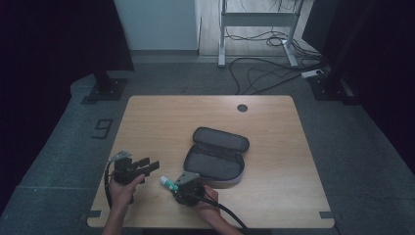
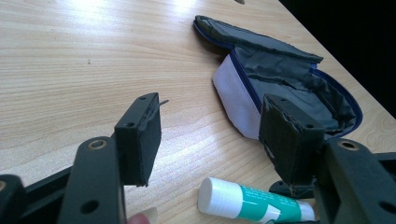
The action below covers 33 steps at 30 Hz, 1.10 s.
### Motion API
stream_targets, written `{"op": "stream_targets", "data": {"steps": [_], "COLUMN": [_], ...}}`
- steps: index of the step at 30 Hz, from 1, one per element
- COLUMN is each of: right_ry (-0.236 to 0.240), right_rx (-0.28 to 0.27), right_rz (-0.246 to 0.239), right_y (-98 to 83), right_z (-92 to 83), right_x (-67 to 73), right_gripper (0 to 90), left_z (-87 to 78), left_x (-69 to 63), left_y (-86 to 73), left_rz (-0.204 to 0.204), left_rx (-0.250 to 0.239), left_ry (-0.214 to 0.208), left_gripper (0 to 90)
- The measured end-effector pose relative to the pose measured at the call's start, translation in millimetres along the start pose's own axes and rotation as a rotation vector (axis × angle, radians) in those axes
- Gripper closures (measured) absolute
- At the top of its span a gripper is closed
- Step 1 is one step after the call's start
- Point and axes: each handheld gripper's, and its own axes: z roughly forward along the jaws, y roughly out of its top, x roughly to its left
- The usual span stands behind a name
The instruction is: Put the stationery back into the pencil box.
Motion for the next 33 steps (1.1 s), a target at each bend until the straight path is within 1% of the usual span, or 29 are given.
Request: {"op": "stream_targets", "data": {"steps": [2,9,14,19,24,33], "right_ry": [0.009,0.014,0.019,0.026,0.022,-0.010], "right_rx": [-0.010,-0.044,-0.052,-0.082,-0.107,-0.166], "right_rz": [0.002,0.006,0.014,0.013,0.016,0.022], "right_y": [0.2,2.1,2.4,5.7,8.7,12.8], "right_z": [-3.5,-18.4,-23.4,-31.0,-41.0,-67.1], "right_x": [-0.5,-3.1,-5.6,-6.0,-8.0,-15.9], "right_gripper": [65.1,65.2,65.2,65.2,65.2,65.2], "left_z": [-0.4,-1.8,-1.0,-0.8,-2.4,-0.9], "left_x": [1.1,3.6,2.9,3.5,5.1,6.2], "left_y": [0.1,0.2,-0.1,-0.2,0.0,-0.8], "left_rz": [-0.003,-0.008,-0.007,-0.009,-0.010,-0.011], "left_rx": [-0.005,-0.009,-0.004,-0.006,-0.007,0.000], "left_ry": [0.003,0.009,0.005,0.007,0.013,0.015], "left_gripper": [39.3,39.3,39.3,39.3,39.3,39.3]}}
